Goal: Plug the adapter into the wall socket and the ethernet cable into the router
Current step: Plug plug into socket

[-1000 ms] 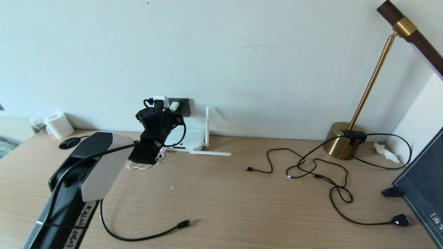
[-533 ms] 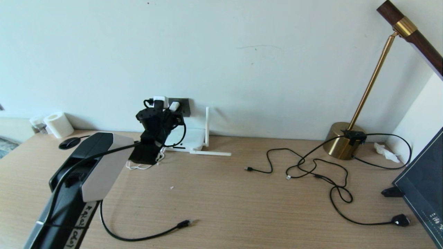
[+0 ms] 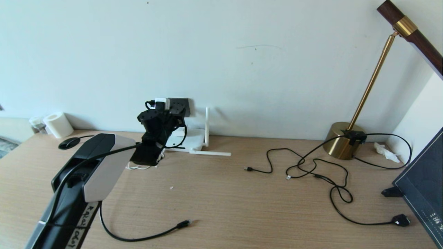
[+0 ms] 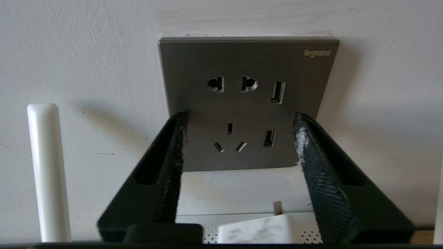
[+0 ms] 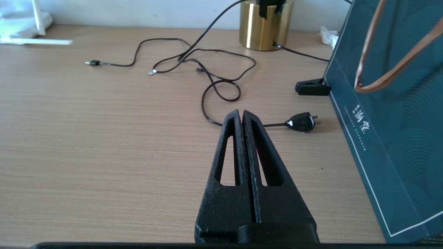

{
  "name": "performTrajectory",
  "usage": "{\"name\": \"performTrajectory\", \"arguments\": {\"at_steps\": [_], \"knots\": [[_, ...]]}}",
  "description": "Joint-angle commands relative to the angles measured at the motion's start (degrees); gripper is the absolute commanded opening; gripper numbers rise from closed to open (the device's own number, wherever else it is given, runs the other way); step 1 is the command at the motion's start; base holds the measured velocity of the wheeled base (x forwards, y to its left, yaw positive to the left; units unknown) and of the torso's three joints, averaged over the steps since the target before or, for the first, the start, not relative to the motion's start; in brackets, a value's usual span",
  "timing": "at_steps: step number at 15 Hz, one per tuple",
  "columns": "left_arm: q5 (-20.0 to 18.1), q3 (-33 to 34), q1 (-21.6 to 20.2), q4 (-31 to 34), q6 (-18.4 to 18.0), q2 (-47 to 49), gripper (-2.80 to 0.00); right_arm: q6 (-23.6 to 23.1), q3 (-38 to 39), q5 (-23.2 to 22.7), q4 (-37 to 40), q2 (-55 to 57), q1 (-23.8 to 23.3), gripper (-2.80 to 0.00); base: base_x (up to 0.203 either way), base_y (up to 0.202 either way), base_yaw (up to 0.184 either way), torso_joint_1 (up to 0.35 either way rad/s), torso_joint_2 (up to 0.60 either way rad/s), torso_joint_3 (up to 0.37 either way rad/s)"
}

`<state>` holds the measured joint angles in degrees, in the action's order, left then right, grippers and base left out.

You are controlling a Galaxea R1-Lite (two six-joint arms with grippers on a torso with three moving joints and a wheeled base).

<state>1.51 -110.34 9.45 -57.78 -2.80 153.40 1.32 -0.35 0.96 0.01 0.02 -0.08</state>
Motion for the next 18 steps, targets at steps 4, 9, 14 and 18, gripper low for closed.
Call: {"name": "performTrajectory", "arguments": {"at_steps": [4,9,14,18], "knots": [[0.2,0.0,0.0,-0.5,0.0,0.1,0.00,0.0,0.0,0.0,0.0,0.0,0.0,-2.80,0.000,0.000,0.000,0.000,0.00,0.000],[0.2,0.2,-0.1,-0.6,-0.1,0.0,0.00,0.0,0.0,0.0,0.0,0.0,0.0,-2.80,0.000,0.000,0.000,0.000,0.00,0.000],[0.2,7.4,-0.1,-0.3,-4.7,-3.1,0.00,0.0,0.0,0.0,0.0,0.0,0.0,-2.80,0.000,0.000,0.000,0.000,0.00,0.000],[-2.9,17.5,0.0,6.3,-8.5,-7.3,0.00,0.0,0.0,0.0,0.0,0.0,0.0,-2.80,0.000,0.000,0.000,0.000,0.00,0.000]]}}
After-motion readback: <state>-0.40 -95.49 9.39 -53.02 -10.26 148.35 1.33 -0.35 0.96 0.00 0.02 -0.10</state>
